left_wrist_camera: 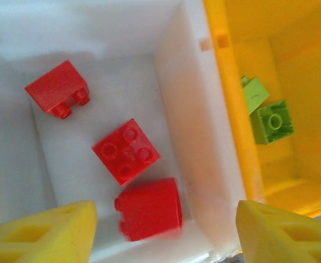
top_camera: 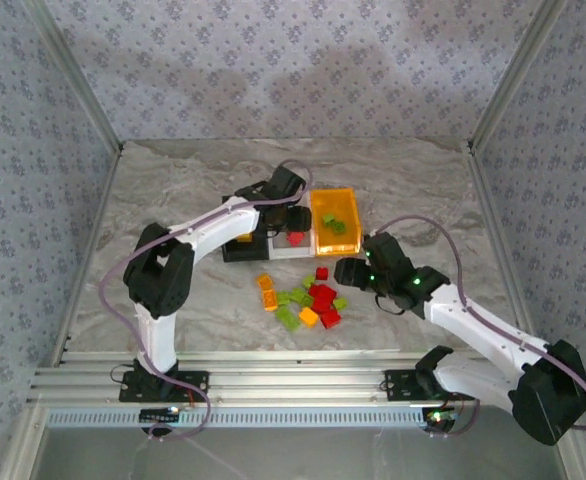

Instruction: Sort the legos into containers by color

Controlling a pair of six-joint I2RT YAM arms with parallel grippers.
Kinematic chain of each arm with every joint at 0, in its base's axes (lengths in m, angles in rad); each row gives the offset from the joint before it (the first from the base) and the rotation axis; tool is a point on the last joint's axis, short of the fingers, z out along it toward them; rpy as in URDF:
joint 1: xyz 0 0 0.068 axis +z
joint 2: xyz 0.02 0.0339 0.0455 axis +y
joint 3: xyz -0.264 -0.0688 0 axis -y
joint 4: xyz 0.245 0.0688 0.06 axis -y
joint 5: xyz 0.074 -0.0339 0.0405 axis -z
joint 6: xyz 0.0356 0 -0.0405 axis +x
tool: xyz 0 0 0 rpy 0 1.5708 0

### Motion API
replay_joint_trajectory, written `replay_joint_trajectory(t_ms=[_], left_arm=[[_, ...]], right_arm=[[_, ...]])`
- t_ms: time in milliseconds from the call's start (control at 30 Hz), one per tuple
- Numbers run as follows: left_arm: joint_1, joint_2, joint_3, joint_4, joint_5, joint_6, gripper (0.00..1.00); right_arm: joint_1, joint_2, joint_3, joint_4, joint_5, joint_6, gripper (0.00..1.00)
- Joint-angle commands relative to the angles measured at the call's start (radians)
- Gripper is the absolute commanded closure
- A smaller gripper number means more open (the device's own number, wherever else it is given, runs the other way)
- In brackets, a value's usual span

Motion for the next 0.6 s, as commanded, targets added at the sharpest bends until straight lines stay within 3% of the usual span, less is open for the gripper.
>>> replay_joint_trajectory(t_ms=[0,300,400,567], left_arm=[[0.003,-0.054,0.038,-0.006,0.042,-0.003,0.24],[-0.084,-0.333,-0.176,0.072,0.084,-0.031,0.13],[-0.112,-0.434,-0.290,0.083,0.075,-0.051,0.01],[-0.124,-0.607,-0.480,0.093,0.038,-0.095,0.01]], right_arm=[[0.035,-0.003,-0.032,-0.020,-0.037,0.027,0.28],[0.111,0.072,-0.064,0.035,0.040,0.103,0.28],[0.128,0.121,-0.051,0.038,0.053,0.104,0.29],[0.148,0.200,-0.044,0.034,0.084,0.117,0.31]])
